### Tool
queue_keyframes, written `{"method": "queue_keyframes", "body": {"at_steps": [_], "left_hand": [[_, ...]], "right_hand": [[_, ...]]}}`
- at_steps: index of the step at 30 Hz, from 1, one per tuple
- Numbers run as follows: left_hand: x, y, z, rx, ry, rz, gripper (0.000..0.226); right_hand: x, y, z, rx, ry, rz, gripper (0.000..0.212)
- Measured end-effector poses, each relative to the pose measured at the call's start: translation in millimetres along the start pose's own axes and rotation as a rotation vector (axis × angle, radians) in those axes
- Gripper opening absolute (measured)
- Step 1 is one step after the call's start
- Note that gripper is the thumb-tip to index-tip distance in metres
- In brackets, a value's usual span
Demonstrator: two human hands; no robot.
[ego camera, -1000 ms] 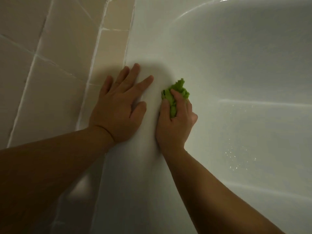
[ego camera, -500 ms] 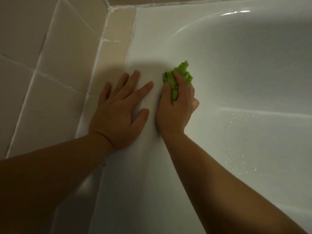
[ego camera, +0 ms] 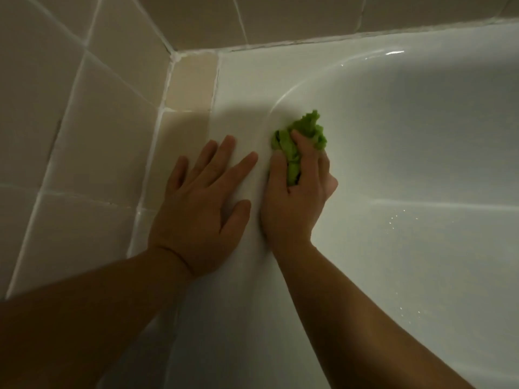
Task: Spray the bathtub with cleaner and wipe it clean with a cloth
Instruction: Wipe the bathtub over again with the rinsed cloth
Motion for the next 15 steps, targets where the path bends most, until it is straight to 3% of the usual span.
{"method": "queue_keyframes", "body": {"at_steps": [4, 8, 10, 15], "left_hand": [[2.2, -12.8, 1.0, 0.006, 0.005, 0.008, 0.066], [2.0, -21.5, 2.2, 0.001, 0.001, 0.001, 0.066], [2.0, -27.5, 1.5, 0.005, 0.005, 0.001, 0.066], [2.1, -43.4, 3.9, -0.003, 0.003, -0.005, 0.067]], "right_hand": [[10.4, 21.3, 13.3, 0.056, 0.023, -0.025, 0.038], [3.1, -17.9, 26.9, -0.126, 0.056, 0.135, 0.036], [-4.0, -31.2, 8.8, -0.098, 0.034, 0.17, 0.036], [0.6, 3.7, -1.8, 0.064, -0.028, -0.025, 0.04]]}}
Point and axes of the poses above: each hand's wrist, its own y-axis away from the middle knuckle, its own x-axis out of the back of the hand, z = x × y, the point moved 7 cm from there along -y, towards the middle knuckle, and after that the axes turned 12 degrees about x, right-handed, at the moved point
